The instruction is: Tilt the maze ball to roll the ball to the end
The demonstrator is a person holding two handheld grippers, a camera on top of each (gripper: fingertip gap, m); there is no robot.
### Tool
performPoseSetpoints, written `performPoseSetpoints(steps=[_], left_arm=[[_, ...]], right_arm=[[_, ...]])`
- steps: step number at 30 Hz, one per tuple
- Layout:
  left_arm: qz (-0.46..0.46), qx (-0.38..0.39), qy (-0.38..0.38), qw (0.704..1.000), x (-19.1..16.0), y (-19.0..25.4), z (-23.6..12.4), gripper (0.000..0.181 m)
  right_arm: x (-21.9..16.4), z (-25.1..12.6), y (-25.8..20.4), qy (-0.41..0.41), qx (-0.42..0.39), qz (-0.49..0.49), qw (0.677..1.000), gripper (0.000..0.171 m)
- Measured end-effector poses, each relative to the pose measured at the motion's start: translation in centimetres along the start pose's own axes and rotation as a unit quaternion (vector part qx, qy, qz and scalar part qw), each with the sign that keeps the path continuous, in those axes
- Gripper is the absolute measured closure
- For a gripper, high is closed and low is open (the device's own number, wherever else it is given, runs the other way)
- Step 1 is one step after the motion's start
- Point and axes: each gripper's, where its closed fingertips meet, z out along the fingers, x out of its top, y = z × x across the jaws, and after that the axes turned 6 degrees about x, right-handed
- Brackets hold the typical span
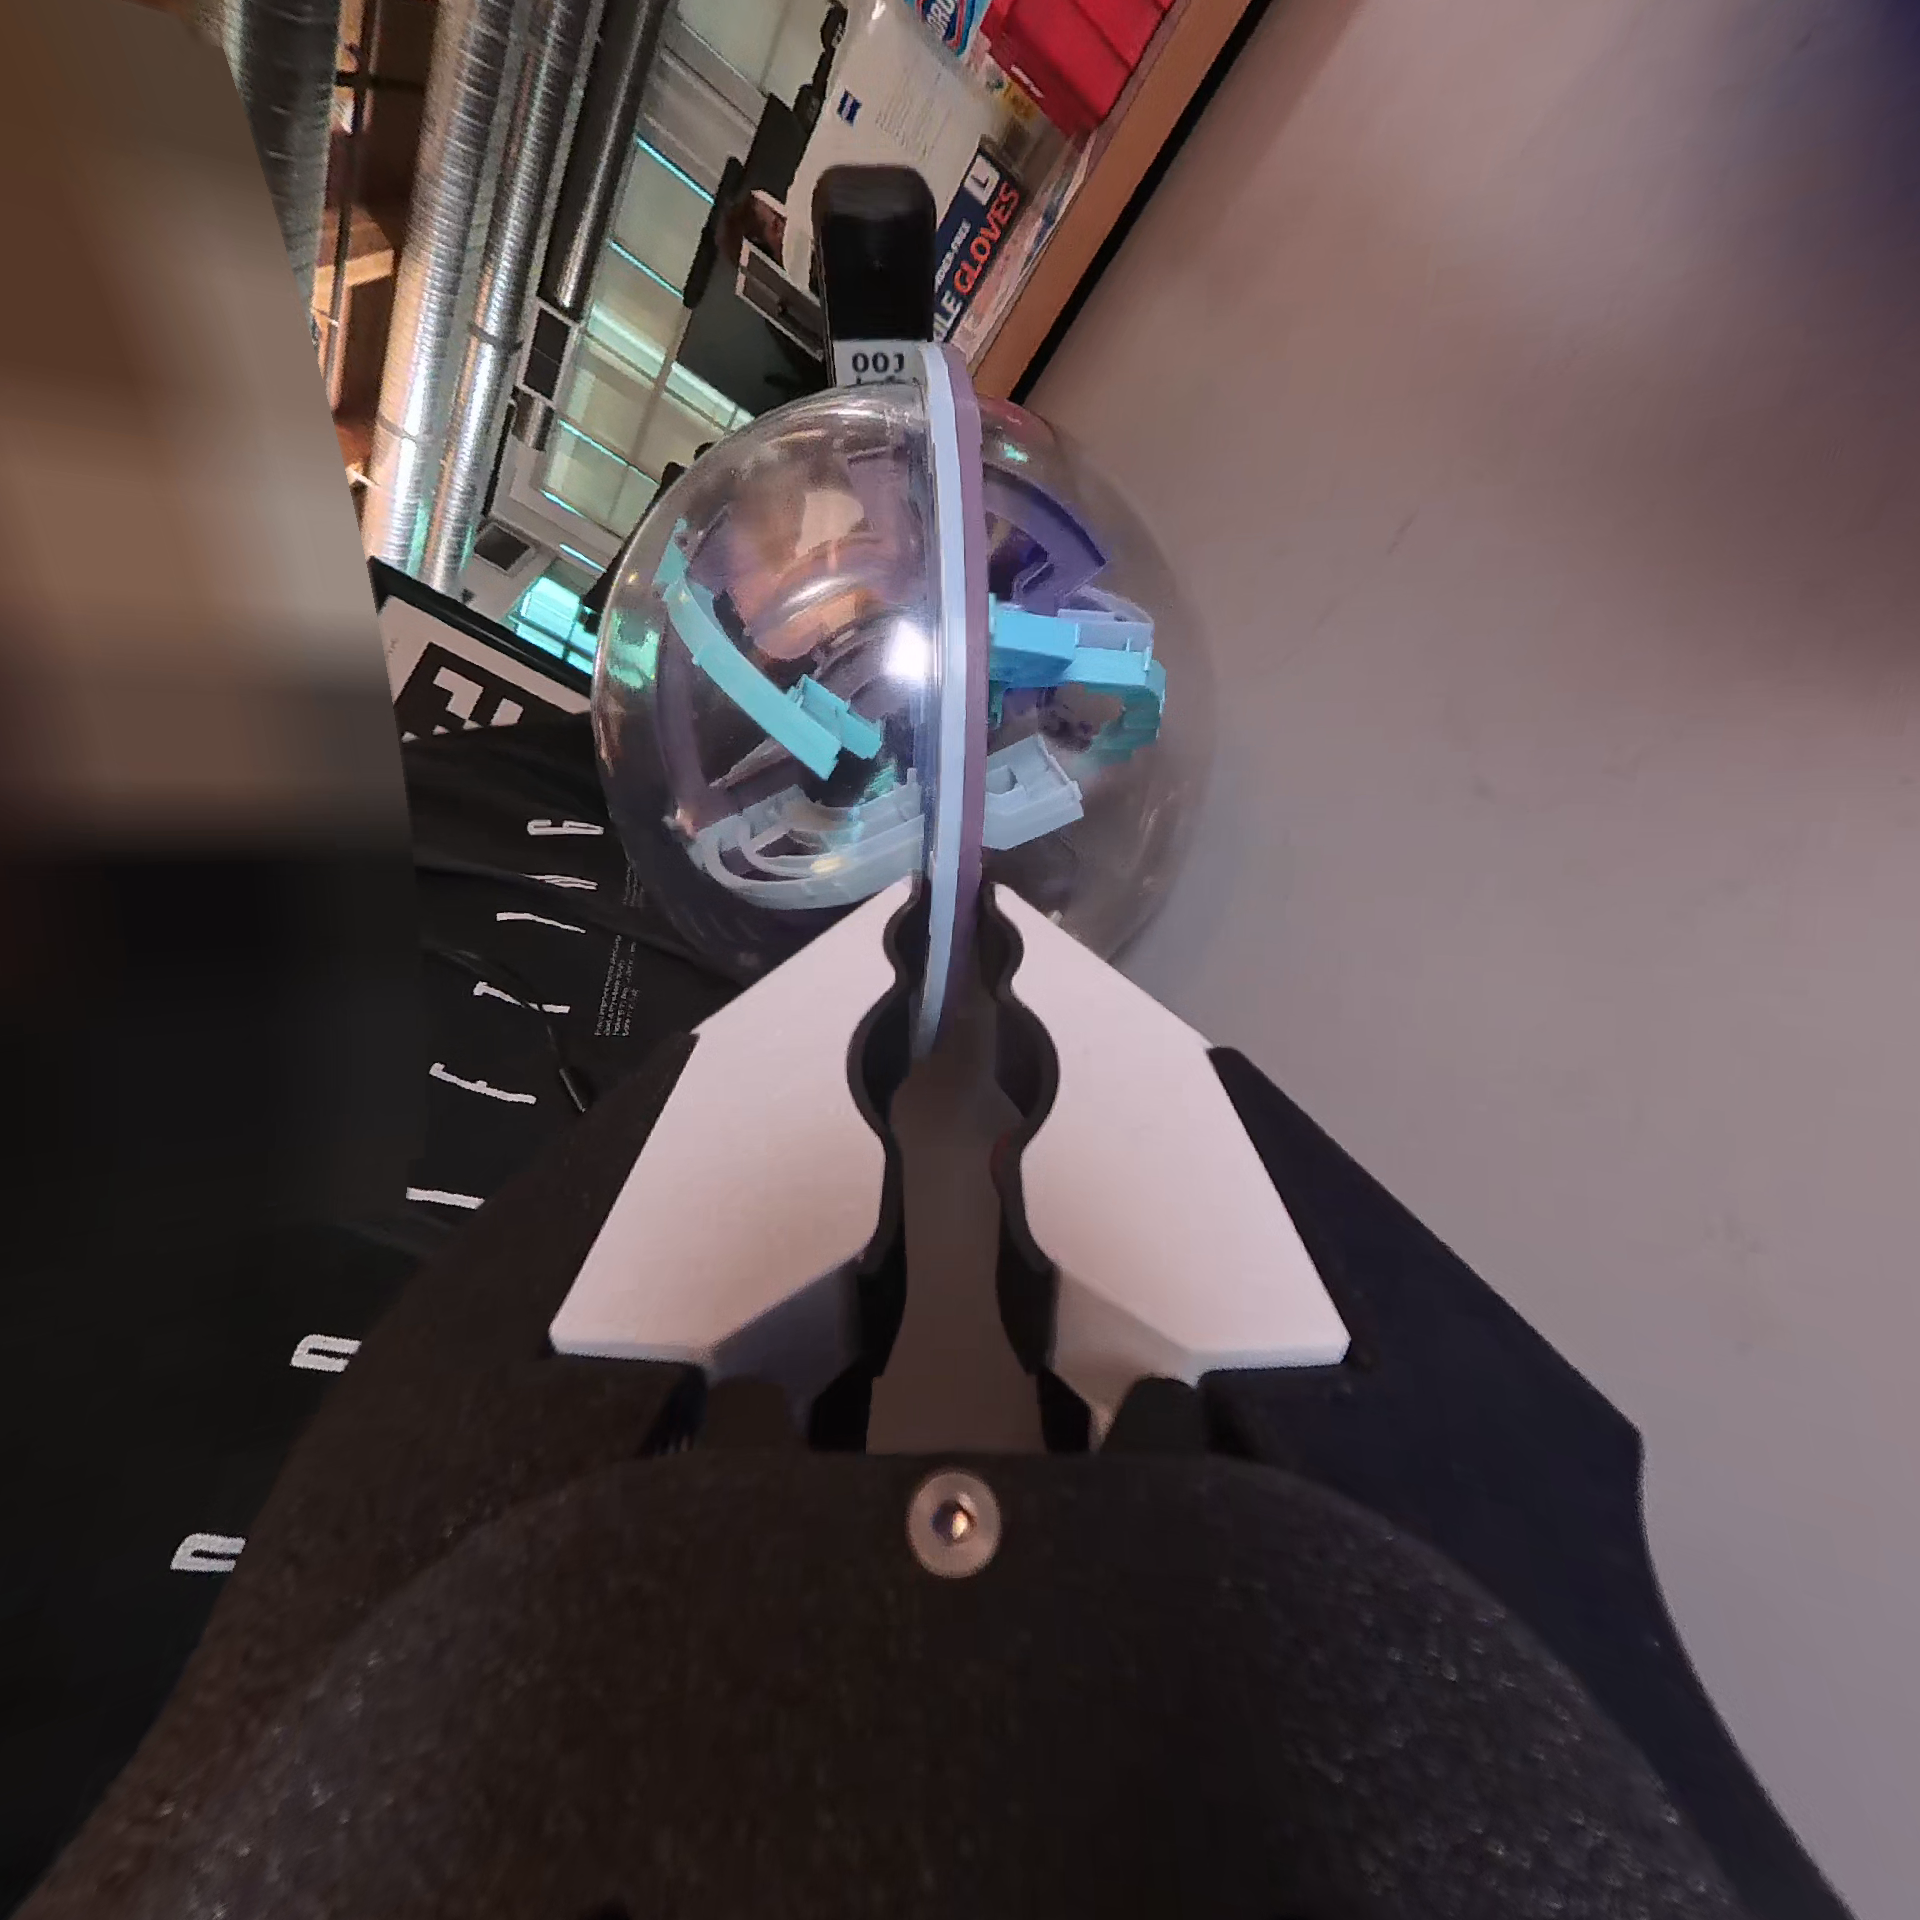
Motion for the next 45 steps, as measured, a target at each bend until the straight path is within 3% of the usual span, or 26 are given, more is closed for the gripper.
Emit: performPoseSetpoints(steps=[4,14,21,29,38,45], left_arm=[[-0.001,0.001,0.029,1.000,0.9,-0.2,-0.1,0.174],[0.050,0.026,0.076,0.996,3.8,0.6,-0.5,0.175],[0.171,0.038,0.130,0.976,9.8,5.7,-2.5,0.175],[0.325,0.070,0.165,0.929,15.6,13.3,-5.5,0.174],[0.432,0.114,0.177,0.877,18.7,19.7,-7.7,0.174],[0.472,0.131,0.172,0.855,19.3,22.7,-7.8,0.174]], right_arm=[[0.6,-0.3,0.3,0.021,0.004,0.002,1.000,0.164],[3.8,-1.2,-0.6,0.086,-0.017,-0.039,0.995,0.165],[10.6,-2.0,-6.9,0.102,-0.037,-0.181,0.977,0.165],[16.3,-1.8,-15.4,0.111,-0.046,-0.339,0.933,0.165],[19.9,-1.3,-22.4,0.133,-0.032,-0.441,0.887,0.165],[20.6,-1.8,-25.3,0.155,-0.029,-0.484,0.861,0.164]])
